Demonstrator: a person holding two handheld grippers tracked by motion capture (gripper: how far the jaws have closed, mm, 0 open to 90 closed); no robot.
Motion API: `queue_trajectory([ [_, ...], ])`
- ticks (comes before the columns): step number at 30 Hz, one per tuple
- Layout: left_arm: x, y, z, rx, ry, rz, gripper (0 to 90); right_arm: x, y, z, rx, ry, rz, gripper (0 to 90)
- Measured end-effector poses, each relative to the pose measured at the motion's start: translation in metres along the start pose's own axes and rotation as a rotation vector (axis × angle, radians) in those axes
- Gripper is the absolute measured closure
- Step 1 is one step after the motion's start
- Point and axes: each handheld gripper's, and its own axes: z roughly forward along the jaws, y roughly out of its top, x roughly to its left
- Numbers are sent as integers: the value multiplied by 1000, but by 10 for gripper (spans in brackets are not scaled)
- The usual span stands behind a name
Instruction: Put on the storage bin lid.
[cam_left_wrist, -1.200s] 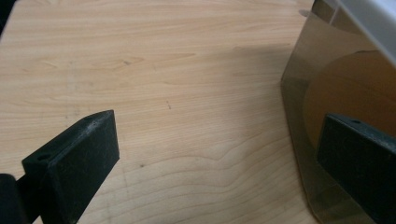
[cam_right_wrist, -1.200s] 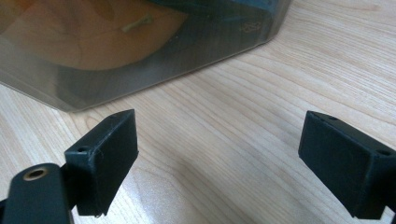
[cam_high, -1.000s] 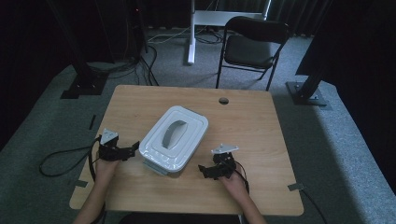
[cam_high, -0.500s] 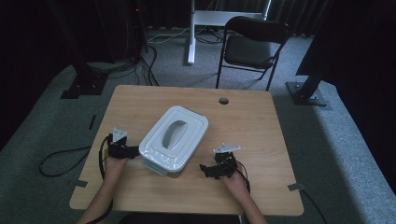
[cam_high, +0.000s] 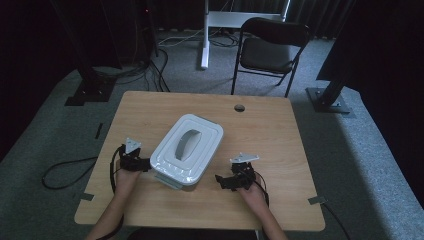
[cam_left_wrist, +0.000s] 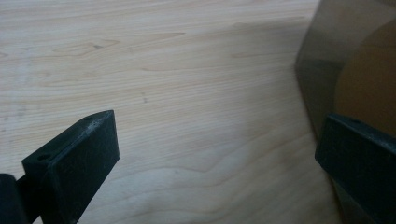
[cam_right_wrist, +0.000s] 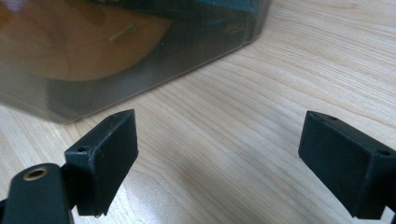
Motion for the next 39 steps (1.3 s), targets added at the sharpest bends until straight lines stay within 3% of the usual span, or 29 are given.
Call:
queue_trajectory([
  [13, -23, -4, 1, 20, -58, 32, 2, -2, 3, -5, -17, -4, 4, 112],
  [16, -35, -6, 2, 35, -83, 57, 2, -4, 2, -6, -18, -9, 9, 112],
  [22, -43, -6, 3, 47, -84, 69, 2, -9, 0, -8, -22, -21, 17, 112],
  [33, -49, -6, 4, 59, -86, 53, 2, -15, 0, -14, -27, -35, 23, 112],
  [39, -57, -6, 4, 70, -100, 74, 2, -18, -1, -16, -29, -43, 28, 112],
])
